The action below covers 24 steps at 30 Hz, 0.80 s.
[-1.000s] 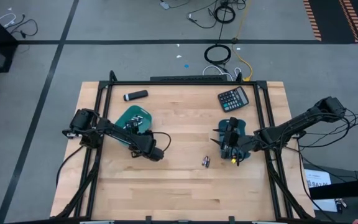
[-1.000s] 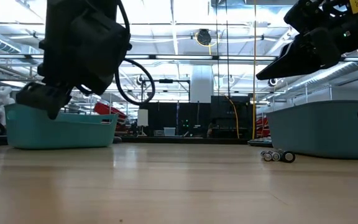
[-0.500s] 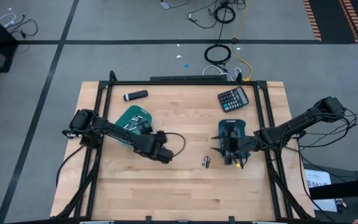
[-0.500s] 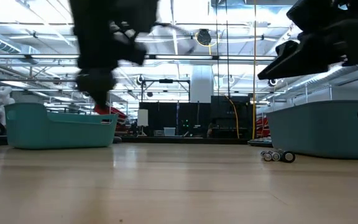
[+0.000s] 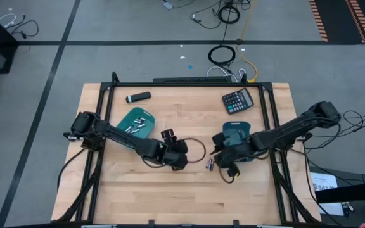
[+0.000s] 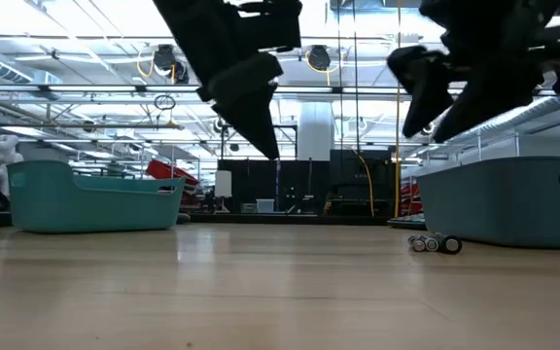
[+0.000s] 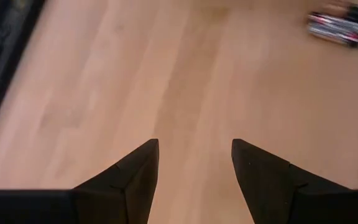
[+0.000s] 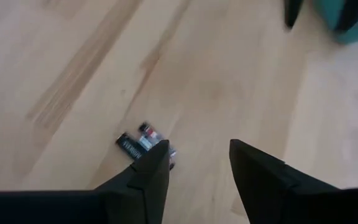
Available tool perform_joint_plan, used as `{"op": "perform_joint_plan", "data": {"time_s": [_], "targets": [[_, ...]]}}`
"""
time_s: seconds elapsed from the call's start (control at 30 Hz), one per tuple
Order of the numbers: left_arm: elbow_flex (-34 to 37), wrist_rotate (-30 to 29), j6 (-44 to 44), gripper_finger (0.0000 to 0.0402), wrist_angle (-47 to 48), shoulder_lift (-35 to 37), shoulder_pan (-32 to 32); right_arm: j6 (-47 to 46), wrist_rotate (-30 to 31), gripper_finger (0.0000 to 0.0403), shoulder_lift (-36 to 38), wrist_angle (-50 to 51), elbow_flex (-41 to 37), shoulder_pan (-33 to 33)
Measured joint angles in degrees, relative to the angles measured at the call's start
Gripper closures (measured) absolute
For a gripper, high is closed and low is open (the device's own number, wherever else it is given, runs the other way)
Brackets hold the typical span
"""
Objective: Sort batteries
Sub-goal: Put the silver battery into the green bin
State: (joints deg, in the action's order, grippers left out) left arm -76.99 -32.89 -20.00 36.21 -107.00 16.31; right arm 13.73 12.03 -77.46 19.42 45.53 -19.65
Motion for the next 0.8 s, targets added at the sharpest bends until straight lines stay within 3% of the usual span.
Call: {"op": "perform_joint_plan", "data": {"time_s": [0.27,0.57,0.8], "targets": [[1.4,4.4,0.9,0.0188,-4.7,0.0,3.1,5.0,-8.2,0.0247,-13.6,7.7,8.9,2.5],[1.4,4.2,-1.7,0.0188,-4.1,0.0,6.7,10.0,-8.0,0.0268,-23.5,13.6,17.7,2.9],[1.4,1.2,-3.7,0.0188,-4.2,0.0,9.1,13.2,-9.1,0.0269,-28.1,16.0,19.7,3.0]]}}
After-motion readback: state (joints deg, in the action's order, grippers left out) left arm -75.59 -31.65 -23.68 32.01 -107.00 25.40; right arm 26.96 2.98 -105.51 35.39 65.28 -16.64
